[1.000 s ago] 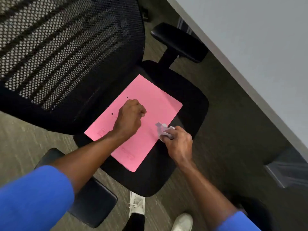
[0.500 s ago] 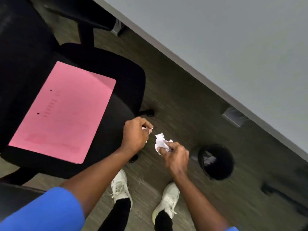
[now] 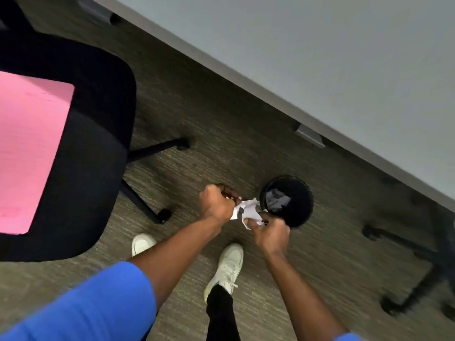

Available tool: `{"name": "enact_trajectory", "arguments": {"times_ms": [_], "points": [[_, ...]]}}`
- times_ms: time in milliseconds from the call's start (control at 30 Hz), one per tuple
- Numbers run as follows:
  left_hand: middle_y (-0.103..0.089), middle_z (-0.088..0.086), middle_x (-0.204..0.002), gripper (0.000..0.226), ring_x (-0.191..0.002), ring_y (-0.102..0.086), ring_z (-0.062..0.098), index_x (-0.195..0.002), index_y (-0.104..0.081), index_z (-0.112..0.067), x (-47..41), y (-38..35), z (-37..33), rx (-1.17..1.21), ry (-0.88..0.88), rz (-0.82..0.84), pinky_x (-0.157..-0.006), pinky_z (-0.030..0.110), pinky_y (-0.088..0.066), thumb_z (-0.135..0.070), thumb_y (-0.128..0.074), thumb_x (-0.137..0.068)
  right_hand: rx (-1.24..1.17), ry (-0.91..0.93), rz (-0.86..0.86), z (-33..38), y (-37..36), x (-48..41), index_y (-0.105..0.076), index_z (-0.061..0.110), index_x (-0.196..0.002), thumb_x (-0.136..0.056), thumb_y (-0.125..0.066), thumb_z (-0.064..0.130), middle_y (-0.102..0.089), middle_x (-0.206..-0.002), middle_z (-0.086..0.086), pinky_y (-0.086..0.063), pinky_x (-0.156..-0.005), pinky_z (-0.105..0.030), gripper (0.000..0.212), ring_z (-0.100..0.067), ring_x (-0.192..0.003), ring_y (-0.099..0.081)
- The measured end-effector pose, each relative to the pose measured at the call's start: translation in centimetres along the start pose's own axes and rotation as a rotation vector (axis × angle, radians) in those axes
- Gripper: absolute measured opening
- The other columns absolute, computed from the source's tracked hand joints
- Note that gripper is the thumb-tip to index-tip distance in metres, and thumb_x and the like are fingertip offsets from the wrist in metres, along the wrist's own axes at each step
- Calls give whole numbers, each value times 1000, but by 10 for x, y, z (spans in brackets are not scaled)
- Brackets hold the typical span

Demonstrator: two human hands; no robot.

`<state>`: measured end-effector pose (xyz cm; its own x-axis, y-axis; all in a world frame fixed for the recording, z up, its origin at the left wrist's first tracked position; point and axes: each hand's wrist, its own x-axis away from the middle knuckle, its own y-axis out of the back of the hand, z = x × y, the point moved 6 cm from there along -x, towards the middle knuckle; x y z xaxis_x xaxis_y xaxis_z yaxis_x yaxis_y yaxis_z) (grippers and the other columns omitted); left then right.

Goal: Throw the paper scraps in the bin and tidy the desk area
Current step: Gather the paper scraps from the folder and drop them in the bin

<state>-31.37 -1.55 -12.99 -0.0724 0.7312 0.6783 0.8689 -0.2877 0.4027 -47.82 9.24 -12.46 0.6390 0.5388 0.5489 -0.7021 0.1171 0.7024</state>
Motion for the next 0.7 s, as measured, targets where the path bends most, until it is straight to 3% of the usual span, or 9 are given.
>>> {"name": "enact_trajectory", "arguments": {"times_ms": [100, 167, 267, 367, 433, 500, 567, 700], "points": [[-75, -8, -66, 25, -64, -67, 1, -64, -79, -18, 1, -53, 3, -9, 29, 72, -66, 20, -56, 4, -78, -76, -89, -127, 17, -42, 21, -26, -75, 16, -101, -78, -88, 34, -74, -94, 0, -47, -65, -22, 32, -18, -82, -66], [-69, -7, -60, 31, -66, -63, 7, -55, -75, -21, -1, -89, 2, -8, -16, 148, -76, 22, -53, 3, -73, -75, -101, -123, 89, -59, 28, -43, -72, 18, -106, -84, -84, 27, -69, -96, 0, -42, -62, -21, 26, -16, -85, -61], [-76, 2, -74, 5, -71, -71, 0, -77, -81, -7, -8, -139, 3, -94, -65, 178, -74, 18, -56, -3, -82, -79, -111, -108, -18, -79, 43, -74, -78, 7, -97, -76, -90, 18, -77, -95, -14, -40, -67, -25, 27, -26, -85, -71], [-83, 7, -96, 13, -96, -78, 21, -87, -84, -10, -10, -176, 7, -241, -139, 179, -90, 33, -61, -21, -86, -79, -24, -88, -33, -101, 48, -103, -82, 8, -90, -73, -91, 21, -78, -86, -14, -40, -68, -27, 23, -20, -77, -68], [-82, 10, -104, 12, -103, -76, 27, -90, -85, -12, -12, -195, 8, -293, -205, 187, -93, 35, -58, -21, -82, -83, 7, -35, -39, -115, 49, -122, -80, 7, -83, -72, -91, 19, -73, -76, -10, -39, -66, -28, 20, -18, -76, -65], [-82, 12, -107, 12, -106, -75, 28, -93, -85, -10, -18, -212, 10, -282, -241, 175, -91, 32, -55, -18, -80, -86, 51, -7, -49, -127, 49, -141, -80, 5, -88, -72, -91, 19, -76, -84, -14, -44, -69, -30, 24, -25, -84, -72], [-81, 12, -113, 15, -111, -74, 29, -98, -84, -11, -25, -227, 10, -300, -263, 193, -89, 31, -51, -20, -76, -90, 86, -16, -25, -131, 47, -155, -80, 3, -97, -73, -90, 19, -78, -98, -20, -55, -81, -39, 31, -31, -95, -74], [-76, 14, -123, 25, -120, -70, 32, -113, -80, -7, -45, -249, 13, -311, -216, 164, -92, 32, -56, -22, -68, -97, 28, -74, 19, -145, 45, -185, -79, 9, -101, -67, -90, 20, -79, -97, -8, -61, -84, -40, 38, -21, -89, -75]]}}
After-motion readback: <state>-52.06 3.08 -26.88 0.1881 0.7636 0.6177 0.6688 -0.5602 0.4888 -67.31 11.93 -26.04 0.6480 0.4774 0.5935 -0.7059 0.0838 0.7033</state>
